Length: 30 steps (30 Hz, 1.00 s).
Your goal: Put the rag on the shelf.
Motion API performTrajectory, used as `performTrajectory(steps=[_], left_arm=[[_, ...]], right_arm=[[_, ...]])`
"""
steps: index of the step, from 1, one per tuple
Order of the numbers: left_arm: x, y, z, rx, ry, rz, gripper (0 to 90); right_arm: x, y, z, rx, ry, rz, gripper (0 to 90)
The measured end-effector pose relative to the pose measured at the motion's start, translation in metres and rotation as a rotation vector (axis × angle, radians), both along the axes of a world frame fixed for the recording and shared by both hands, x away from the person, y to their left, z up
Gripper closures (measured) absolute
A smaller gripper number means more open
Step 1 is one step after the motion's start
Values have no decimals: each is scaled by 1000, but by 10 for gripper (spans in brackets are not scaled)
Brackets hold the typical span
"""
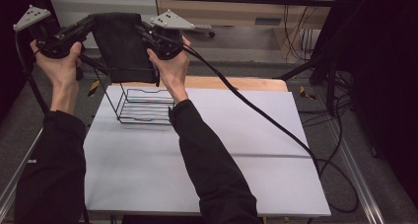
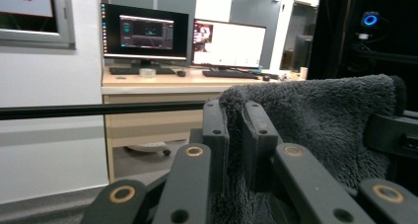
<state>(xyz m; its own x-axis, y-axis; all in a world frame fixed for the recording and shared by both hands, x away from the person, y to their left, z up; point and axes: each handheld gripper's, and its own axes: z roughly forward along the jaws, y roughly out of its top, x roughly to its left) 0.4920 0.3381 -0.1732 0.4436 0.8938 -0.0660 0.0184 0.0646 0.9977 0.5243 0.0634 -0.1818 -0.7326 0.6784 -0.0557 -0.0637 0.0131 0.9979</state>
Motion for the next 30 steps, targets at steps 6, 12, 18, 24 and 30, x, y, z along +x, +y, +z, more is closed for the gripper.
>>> performTrajectory(steps=[6,12,18,24,30], left_arm=[[-12,4,-8,10,-20,-20,816],[-22,4,-11,26,-39,-30,816],[-30,5,-17,39,-48,-31,816],[-37,9,-25,31,-56,-34,817],[-45,12,-33,41,-59,-34,816]], right_arm=[[-8,-1,-9,-24,-29,12,794],[-15,-3,-13,-28,-44,25,792],[-23,-4,-18,-51,-67,32,791],[-31,-2,-21,-81,-101,40,791],[-39,0,-24,-107,-118,42,790]])
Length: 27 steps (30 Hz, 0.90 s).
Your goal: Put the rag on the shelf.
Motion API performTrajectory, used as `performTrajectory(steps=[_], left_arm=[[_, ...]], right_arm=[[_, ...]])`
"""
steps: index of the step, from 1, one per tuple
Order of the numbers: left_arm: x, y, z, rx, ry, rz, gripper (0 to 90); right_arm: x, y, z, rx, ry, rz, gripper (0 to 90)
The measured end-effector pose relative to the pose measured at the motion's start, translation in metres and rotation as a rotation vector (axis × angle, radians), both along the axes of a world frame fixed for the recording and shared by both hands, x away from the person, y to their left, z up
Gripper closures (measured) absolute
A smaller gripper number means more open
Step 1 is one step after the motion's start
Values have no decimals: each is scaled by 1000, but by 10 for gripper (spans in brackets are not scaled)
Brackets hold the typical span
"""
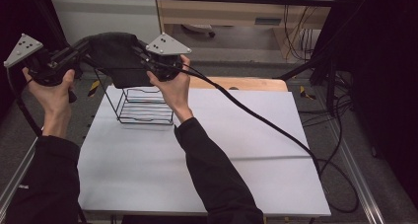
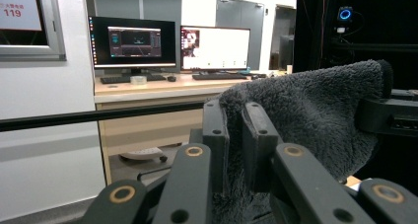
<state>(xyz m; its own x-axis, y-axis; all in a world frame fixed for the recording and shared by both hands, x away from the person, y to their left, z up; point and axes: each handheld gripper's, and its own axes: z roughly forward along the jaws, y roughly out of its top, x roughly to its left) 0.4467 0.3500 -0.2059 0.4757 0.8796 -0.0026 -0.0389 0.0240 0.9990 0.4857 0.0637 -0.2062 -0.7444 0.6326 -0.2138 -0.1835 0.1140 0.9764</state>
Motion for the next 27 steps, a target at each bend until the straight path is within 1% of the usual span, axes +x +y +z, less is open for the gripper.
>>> performTrajectory(steps=[5,9,14,15,17,19,23,27], left_arm=[[-2,0,-4,11,11,0,816],[-1,-1,-3,13,13,-4,816],[-3,-4,-2,30,15,-4,816],[-4,-4,-3,34,15,-6,816],[-5,-4,-4,35,16,-15,816],[-7,-6,-6,45,16,-14,816],[-9,-7,-8,58,18,-20,816],[-12,-8,-11,69,28,-26,815]], right_arm=[[-2,1,-3,-18,14,-3,789],[-3,1,-4,-22,27,-13,789],[-5,1,-5,-28,51,-25,789],[-6,0,-5,-31,55,-25,789],[-6,-2,-8,-13,76,-15,788],[-5,-4,-10,-3,94,-9,788],[-7,-6,-14,-26,90,-6,788],[-7,-9,-17,-25,106,0,787]])
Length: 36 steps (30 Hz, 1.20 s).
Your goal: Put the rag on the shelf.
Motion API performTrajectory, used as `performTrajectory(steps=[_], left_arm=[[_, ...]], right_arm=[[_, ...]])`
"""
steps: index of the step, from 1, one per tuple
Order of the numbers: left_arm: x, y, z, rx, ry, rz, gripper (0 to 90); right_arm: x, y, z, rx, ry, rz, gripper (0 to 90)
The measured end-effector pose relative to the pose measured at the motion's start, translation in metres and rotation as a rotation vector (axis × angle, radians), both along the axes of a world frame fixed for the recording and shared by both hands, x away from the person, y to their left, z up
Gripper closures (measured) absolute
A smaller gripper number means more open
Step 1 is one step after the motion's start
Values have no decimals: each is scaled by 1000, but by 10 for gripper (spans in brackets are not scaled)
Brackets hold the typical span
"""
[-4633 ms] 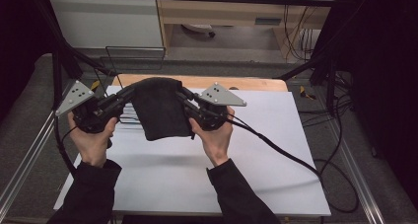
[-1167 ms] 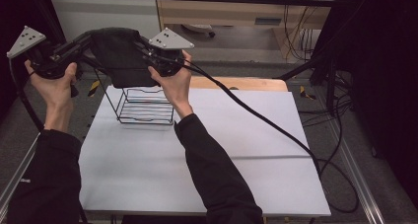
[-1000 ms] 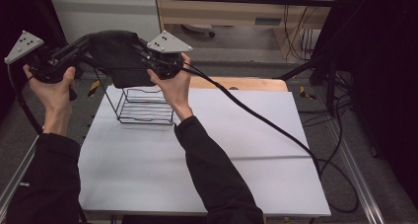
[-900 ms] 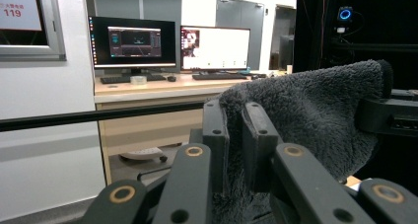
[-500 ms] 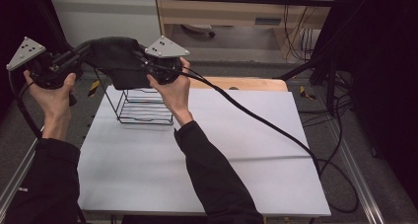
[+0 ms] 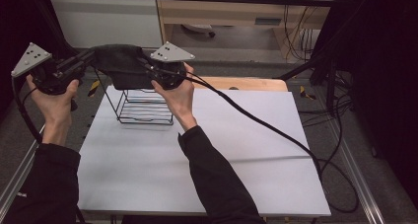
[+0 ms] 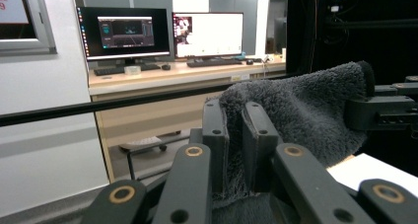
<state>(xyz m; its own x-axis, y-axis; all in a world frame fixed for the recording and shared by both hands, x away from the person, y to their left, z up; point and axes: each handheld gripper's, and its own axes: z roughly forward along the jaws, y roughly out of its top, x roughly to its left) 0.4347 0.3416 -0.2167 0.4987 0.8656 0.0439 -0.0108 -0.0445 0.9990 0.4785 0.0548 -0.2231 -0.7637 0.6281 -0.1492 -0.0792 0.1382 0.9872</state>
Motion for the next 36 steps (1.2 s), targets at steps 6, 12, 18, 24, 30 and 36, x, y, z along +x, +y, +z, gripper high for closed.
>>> performTrajectory(steps=[6,12,18,24,30,36], left_arm=[[-4,0,-4,4,11,-10,814],[-8,1,-10,19,38,-15,811],[-14,2,-16,31,84,-20,802],[-20,2,-24,37,119,-18,793],[-23,1,-33,67,153,-9,782],[-24,1,-43,94,203,-3,767]], right_arm=[[-2,-1,-4,-16,-9,5,784],[-4,-3,-8,-50,0,23,766],[-6,-4,-7,-98,54,43,738],[-13,-6,-7,-148,73,37,709],[-18,-4,-11,-186,113,30,664],[-23,0,-18,-210,144,4,634]])
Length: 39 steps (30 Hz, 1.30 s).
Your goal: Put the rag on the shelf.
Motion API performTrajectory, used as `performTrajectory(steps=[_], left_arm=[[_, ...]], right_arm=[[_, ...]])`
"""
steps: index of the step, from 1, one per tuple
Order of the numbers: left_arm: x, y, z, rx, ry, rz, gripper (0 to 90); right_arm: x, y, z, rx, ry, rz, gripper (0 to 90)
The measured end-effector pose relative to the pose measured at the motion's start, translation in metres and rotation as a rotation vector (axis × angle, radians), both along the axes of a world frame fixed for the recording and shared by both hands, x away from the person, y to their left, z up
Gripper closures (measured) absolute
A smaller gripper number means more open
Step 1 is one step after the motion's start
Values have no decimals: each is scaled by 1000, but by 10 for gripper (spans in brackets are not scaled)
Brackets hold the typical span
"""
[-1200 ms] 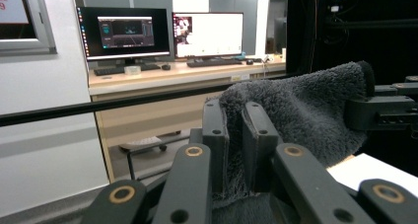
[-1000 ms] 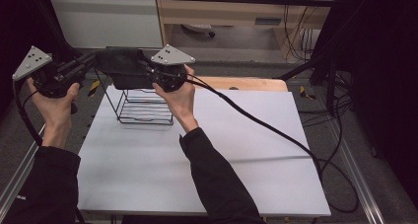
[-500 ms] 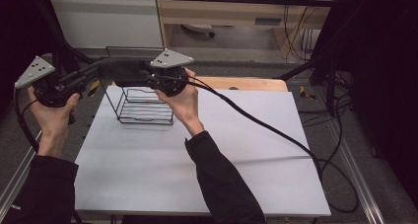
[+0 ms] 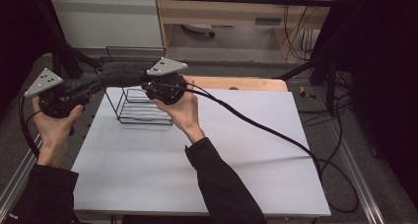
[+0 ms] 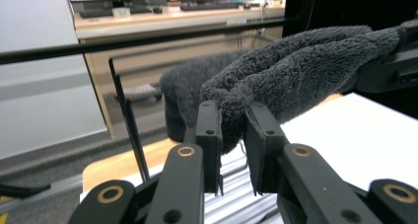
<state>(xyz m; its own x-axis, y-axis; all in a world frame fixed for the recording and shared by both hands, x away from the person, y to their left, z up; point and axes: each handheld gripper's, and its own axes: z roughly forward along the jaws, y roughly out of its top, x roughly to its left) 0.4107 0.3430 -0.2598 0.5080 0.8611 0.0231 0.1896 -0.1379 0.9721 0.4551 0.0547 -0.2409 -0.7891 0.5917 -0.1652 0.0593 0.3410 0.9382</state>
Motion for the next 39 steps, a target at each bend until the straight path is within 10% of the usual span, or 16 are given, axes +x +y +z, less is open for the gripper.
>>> performTrajectory(steps=[20,39], left_arm=[[14,-7,-37,61,109,25,733],[35,-11,-69,50,203,42,656]], right_arm=[[4,-9,-42,108,142,-24,546],[22,-9,-72,28,147,-46,452]])
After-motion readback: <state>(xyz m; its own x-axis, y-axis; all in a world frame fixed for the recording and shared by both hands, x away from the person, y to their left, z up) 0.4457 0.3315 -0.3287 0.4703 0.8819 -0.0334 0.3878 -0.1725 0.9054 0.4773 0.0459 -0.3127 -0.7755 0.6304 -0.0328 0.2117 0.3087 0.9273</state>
